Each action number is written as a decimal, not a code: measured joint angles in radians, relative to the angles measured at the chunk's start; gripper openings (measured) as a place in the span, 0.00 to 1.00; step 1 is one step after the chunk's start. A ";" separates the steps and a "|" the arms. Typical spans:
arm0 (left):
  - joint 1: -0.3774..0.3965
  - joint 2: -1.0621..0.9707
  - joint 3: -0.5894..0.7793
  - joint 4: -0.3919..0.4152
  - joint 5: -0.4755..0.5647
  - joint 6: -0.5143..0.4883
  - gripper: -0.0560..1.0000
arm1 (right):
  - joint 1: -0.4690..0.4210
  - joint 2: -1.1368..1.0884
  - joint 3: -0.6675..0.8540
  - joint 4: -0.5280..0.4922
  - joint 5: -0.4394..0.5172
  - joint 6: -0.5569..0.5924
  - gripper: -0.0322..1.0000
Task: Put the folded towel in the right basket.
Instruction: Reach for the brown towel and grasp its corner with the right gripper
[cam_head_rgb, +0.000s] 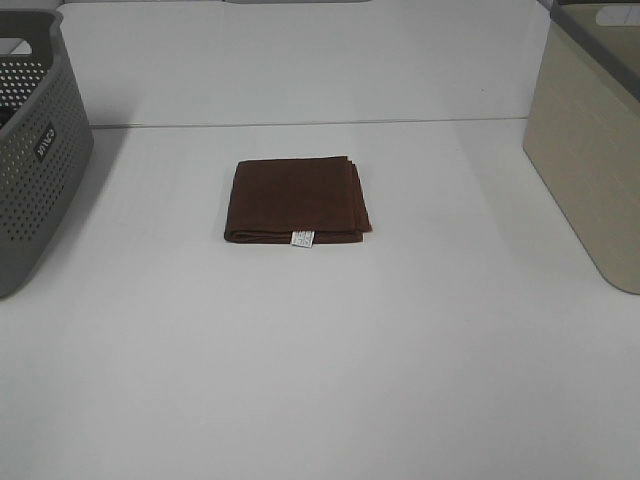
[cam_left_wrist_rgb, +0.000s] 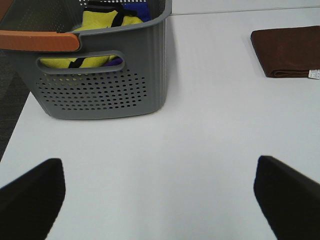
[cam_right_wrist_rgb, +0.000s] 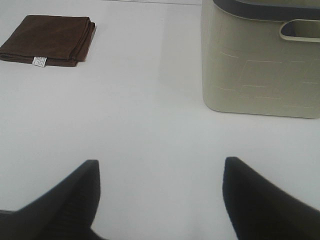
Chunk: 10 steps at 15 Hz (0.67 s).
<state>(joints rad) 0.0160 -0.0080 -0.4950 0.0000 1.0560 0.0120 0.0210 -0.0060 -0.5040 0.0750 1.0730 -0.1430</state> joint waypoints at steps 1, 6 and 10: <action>0.000 0.000 0.000 0.000 0.000 0.000 0.98 | 0.000 0.000 0.000 0.000 0.000 0.000 0.67; 0.000 0.000 0.000 0.000 0.000 0.000 0.98 | 0.000 0.000 0.000 0.000 0.000 0.000 0.67; 0.000 0.000 0.000 0.000 0.000 0.000 0.98 | 0.000 0.000 0.000 0.000 0.000 0.000 0.67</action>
<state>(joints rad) 0.0160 -0.0080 -0.4950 0.0000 1.0560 0.0120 0.0210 -0.0060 -0.5040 0.0750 1.0730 -0.1430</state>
